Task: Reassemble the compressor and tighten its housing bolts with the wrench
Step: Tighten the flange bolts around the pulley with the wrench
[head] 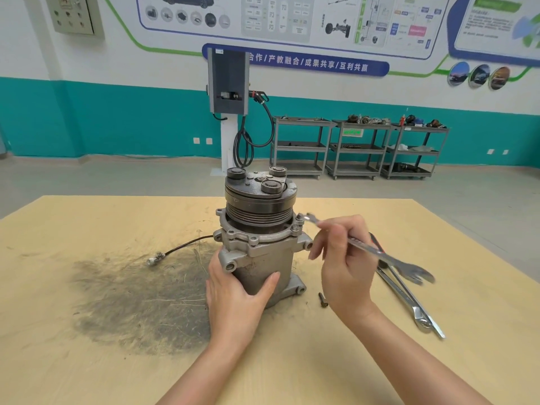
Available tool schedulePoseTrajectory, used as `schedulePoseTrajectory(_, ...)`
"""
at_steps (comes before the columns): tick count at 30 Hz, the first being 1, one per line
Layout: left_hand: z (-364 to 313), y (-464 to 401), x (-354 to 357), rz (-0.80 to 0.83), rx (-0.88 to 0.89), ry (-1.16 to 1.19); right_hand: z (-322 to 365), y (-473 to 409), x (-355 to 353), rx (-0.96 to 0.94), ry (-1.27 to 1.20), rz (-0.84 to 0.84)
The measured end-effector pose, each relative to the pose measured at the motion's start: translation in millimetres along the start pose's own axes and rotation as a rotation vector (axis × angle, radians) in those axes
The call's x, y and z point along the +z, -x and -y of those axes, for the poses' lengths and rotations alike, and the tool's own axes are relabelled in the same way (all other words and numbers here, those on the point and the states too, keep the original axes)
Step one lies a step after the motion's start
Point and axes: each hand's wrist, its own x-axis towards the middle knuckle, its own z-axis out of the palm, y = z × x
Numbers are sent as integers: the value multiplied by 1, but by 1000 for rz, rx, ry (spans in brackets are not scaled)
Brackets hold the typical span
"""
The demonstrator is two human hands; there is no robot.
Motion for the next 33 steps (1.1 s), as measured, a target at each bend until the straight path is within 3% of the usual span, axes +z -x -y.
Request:
schedulePoseTrajectory(4,-1,1,-1,11,-10,1,7,-17,6,171,19,-100)
schedulePoseTrajectory(9,-3,1,-2,20,-25,35,9,-30,23,474,-55,140)
schedulePoseTrajectory(11,-4,1,-2,17,-28,30,11,-28,33,532,24,203)
schedulePoseTrajectory(15,-5,1,-1,13,-31,9,17,-30,51,561,161,213)
schedulePoseTrajectory(22,-3,0,1,8,-41,10,12,-28,57,558,39,150)
schedulePoseTrajectory(33,1,0,-3,38,-105,261,0,-32,49,588,-119,161)
